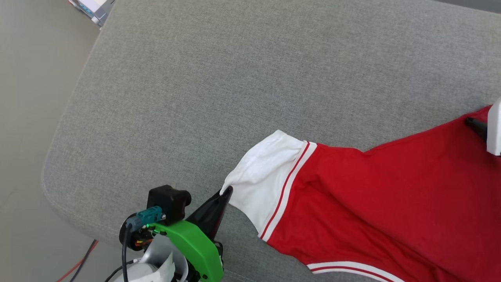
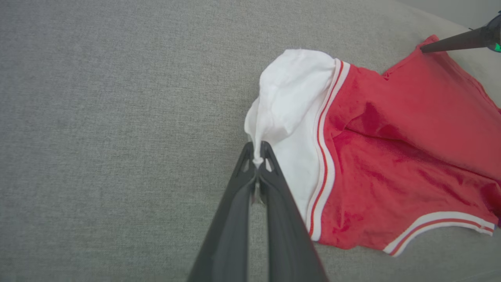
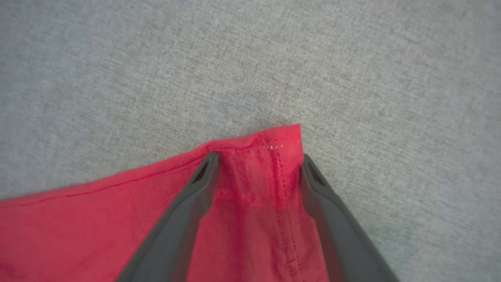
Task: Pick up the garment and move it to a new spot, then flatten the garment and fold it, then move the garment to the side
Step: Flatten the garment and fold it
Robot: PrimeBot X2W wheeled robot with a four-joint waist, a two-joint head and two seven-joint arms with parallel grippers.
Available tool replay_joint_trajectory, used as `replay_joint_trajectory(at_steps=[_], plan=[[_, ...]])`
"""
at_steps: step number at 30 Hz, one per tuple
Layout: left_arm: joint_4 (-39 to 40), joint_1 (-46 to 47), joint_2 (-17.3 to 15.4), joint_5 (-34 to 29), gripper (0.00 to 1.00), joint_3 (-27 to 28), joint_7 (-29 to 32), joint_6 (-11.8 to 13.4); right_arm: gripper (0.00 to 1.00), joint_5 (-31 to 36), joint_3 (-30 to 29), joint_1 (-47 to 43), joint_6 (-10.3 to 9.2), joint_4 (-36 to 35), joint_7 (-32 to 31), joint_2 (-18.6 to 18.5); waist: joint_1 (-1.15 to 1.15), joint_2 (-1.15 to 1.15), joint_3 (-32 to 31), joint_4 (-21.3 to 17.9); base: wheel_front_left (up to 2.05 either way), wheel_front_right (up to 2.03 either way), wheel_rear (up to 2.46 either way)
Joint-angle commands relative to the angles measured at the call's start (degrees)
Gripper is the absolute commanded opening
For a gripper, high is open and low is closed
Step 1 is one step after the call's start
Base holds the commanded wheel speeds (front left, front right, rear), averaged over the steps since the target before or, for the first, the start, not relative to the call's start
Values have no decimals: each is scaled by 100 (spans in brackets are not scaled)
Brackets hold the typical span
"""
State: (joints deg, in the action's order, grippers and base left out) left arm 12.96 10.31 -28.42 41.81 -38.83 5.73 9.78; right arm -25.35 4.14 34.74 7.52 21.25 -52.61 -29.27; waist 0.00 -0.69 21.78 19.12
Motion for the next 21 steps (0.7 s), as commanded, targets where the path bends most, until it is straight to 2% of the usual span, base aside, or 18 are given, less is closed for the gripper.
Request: replay_joint_trajectory(at_steps=[1, 2, 3, 4, 12, 21], plan=[[-33, 104, 40, -34, 0, 4, -59, -39, 100, -2, 143, -107, -3, 200, 3, 69, 0, 69, 33, 38, 0, 0, 0], [-45, 111, 42, -34, 0, 4, -63, -42, 77, -32, 181, -124, -3, 250, 12, 68, 0, 69, 31, 38, 0, 0, 0], [-58, 117, 42, -31, 0, 6, -67, -44, 35, -63, 226, -134, -3, 294, 41, 63, 0, 69, 26, 37, 0, 0, 0], [-67, 121, 38, -28, 0, 9, -68, -45, 0, -83, 260, -133, -3, 319, 81, 57, 0, 69, 20, 34, 0, 0, 0], [-112, 120, -33, -31, 0, 70, -88, 9, 0, -310, 404, 47, -3, 599, 916, 83, 0, 69, -254, -105, 0, 0, 0], [-109, 73, -173, 0, 0, 274, -172, 144, 0, -797, 565, 1, -3, 540, 2060, -39, 0, 69, -1020, -477, 0, 0, 0]])
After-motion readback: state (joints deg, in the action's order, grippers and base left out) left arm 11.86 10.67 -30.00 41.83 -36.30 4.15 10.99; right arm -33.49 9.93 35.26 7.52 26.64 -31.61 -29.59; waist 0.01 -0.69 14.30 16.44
